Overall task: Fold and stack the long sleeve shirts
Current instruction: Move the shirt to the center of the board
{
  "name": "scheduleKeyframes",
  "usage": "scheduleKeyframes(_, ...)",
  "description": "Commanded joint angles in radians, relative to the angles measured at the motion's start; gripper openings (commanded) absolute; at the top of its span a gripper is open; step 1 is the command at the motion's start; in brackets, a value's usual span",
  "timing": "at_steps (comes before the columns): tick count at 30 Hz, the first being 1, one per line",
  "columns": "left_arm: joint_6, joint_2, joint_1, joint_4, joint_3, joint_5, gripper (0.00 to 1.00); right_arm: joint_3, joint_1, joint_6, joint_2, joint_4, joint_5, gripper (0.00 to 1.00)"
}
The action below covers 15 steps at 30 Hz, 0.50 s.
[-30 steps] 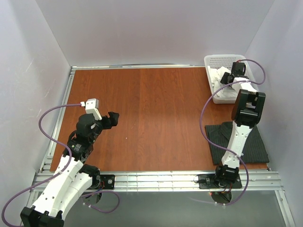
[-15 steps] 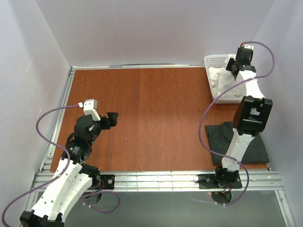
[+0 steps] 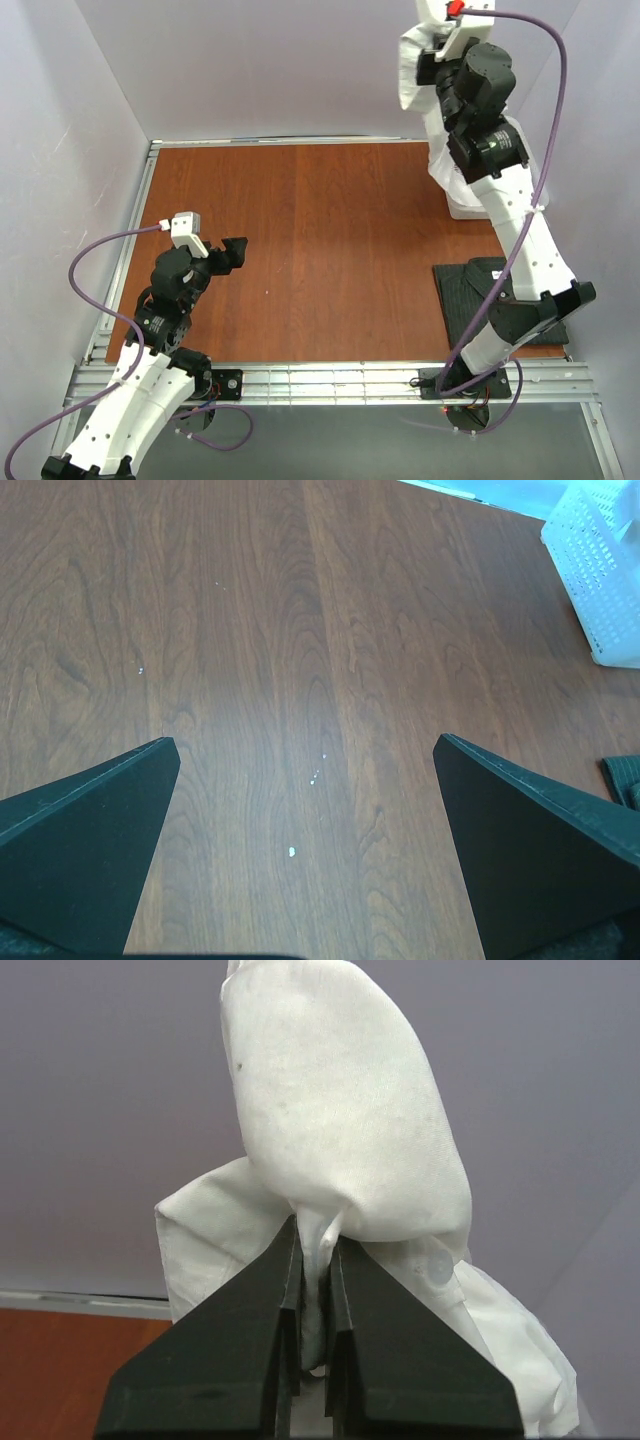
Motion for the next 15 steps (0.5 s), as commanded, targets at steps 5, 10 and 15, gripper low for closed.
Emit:
scheduleKeyframes(5, 0.002, 0.003, -0.006, -0.007, 0.008, -0.002, 0.98, 0.029, 0.351, -0.002, -0.007, 0.139, -0.149, 0.01)
scheduleKeyframes(10, 0.001, 0.003, -0.004, -0.011, 0.010, -0.010, 0.98, 0.118, 0.524, 0.003, 0.093, 0.237, -0.174, 0.01)
scheduleKeyframes(15, -0.003, -0.017, -0.004, -0.014, 0.004, -0.016, 0.97, 0.176, 0.653, -0.005, 0.177, 0.369, -0.174, 0.01)
